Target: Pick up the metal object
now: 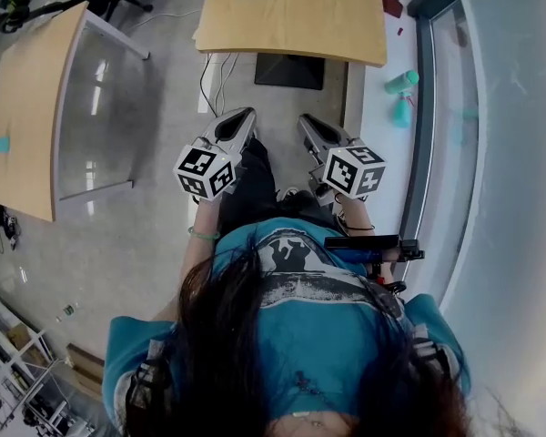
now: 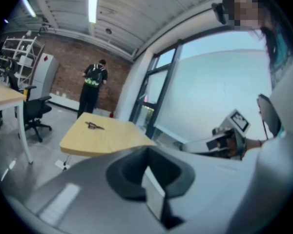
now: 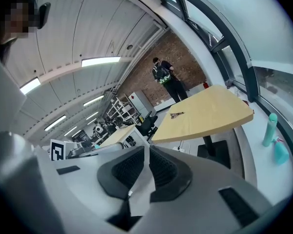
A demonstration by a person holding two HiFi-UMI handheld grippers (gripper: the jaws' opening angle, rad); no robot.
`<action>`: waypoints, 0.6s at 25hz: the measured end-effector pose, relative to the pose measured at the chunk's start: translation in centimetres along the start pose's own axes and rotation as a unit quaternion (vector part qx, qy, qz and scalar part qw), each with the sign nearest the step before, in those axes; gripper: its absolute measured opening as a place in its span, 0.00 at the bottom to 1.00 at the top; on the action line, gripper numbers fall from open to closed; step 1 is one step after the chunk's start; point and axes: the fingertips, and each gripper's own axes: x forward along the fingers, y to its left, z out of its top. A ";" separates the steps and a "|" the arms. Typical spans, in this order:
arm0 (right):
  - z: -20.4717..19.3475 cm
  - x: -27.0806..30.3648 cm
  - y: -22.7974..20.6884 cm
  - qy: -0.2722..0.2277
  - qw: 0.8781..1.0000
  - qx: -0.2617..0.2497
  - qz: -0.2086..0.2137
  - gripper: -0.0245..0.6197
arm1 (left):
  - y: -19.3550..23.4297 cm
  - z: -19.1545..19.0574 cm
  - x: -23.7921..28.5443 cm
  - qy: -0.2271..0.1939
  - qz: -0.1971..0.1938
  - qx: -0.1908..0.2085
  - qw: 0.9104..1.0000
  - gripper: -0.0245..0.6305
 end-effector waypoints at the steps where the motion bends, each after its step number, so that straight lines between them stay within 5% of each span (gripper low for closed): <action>1: 0.6 0.9 -0.1 0.000 1.000 -0.003 -0.001 0.10 | 1.0 0.5 0.8 0.000 -0.003 0.002 1.000 0.04; 15: 10.1 18.4 0.2 0.010 1.000 -0.006 -0.019 0.10 | 17.3 9.6 7.4 0.000 -0.039 0.013 0.999 0.04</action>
